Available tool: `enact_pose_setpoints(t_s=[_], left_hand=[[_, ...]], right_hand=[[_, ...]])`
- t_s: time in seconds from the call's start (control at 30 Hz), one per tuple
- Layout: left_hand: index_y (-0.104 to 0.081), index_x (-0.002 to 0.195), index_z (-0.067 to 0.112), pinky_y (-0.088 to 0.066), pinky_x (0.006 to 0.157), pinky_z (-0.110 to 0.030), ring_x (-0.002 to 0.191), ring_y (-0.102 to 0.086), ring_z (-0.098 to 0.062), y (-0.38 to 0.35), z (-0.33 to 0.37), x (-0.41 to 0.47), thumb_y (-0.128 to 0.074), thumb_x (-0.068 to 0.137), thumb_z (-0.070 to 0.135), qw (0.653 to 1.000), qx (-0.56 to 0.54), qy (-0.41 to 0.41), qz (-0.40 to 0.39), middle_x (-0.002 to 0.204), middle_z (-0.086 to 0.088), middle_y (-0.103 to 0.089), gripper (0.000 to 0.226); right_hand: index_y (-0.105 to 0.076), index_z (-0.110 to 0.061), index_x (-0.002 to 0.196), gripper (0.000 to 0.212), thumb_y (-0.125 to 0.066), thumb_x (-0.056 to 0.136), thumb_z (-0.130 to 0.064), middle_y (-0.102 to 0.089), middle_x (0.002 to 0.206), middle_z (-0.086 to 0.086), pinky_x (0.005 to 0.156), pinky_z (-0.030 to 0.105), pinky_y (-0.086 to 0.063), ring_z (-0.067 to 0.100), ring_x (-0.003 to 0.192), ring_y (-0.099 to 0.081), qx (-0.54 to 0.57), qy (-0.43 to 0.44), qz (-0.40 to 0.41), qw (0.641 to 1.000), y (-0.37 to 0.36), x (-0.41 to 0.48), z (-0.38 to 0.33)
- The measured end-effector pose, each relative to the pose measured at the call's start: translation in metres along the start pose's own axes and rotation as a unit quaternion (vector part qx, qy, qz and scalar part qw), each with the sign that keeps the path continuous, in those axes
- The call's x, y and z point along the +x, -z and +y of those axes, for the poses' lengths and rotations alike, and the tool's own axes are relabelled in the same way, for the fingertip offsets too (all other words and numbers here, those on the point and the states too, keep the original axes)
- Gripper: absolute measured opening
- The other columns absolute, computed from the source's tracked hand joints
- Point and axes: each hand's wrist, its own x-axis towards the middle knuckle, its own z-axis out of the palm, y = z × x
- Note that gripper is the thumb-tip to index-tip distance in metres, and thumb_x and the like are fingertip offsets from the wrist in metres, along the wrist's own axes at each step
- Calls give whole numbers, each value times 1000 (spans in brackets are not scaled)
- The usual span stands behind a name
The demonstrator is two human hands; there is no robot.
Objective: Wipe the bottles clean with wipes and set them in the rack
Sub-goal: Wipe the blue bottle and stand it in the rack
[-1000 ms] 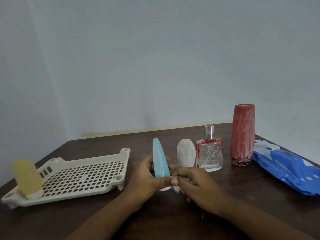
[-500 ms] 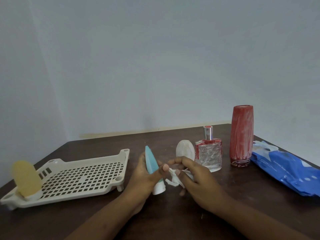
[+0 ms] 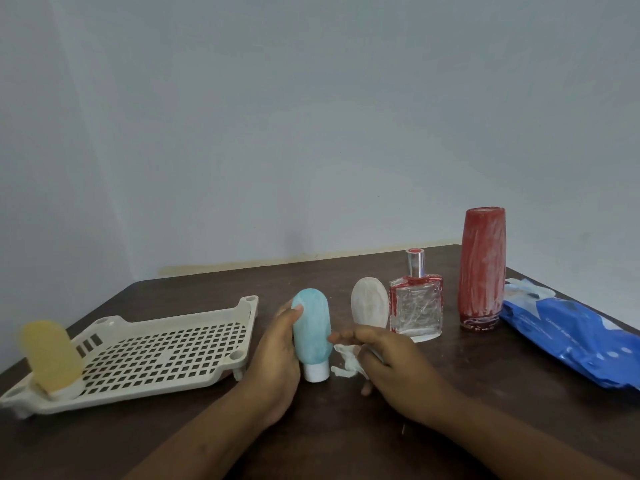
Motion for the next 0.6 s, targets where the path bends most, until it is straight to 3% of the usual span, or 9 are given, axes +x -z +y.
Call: enact_pose_setpoints(t_s=[0.1,0.2,0.33,0.4,0.47,0.53,0.6], left_hand=[[-57,123,8,-51,88,-42,101,-67,-29,-2,5,-4,-39,96,41,1000,-7,12,-11,107,-15,-71,47],[-56,124,10,-53,87,-47,99,-69,-30,-4,6,-7,-46,82,53,999,-7,22,-27,107,-16,-71,61],[-55,121,12,-57,71,-41,88,-72,-28,-6,5,-6,-46,74,57,997,-53,37,-42,96,-15,-74,66],[-51,126,11,-54,79,-45,92,-71,-30,-5,5,-3,-43,75,60,995,-81,41,-45,100,-17,-73,72],[-47,132,12,-56,81,-47,101,-68,-34,-4,5,-3,-36,78,65,992,-102,41,-57,111,-20,-69,76],[-50,125,18,-59,75,-44,98,-70,-31,-5,5,-5,-30,81,66,992,-103,33,-62,106,-15,-72,69],[-52,109,24,-59,68,-39,82,-73,-22,-7,4,-6,-22,87,64,994,-91,26,-59,86,-5,-76,54]], right_hand=[[-60,-28,116,48,-37,92,6,-54,109,-27,59,23,-54,13,54,-61,-14,-6,11,1000,0,1,1],[-60,-26,118,43,-38,94,2,-56,114,-18,56,17,-50,9,53,-61,-22,-12,16,1000,0,1,1],[-60,-24,121,43,-39,94,2,-58,117,-14,58,20,-53,3,66,-63,-21,8,13,1000,-1,0,-1],[-57,-26,123,43,-41,94,0,-60,112,-15,58,23,-55,6,76,-65,-7,15,24,1000,0,-1,-2],[-53,-29,124,40,-44,95,-4,-60,100,-17,58,17,-52,1,74,-63,-10,20,45,999,1,-1,-2],[-57,-27,120,33,-48,95,-8,-60,99,-19,61,11,-49,-5,80,-60,-35,37,73,996,2,1,-1],[-66,-22,108,24,-53,93,-9,-65,99,-14,70,7,-44,-6,86,-58,-79,62,100,990,3,3,2]])
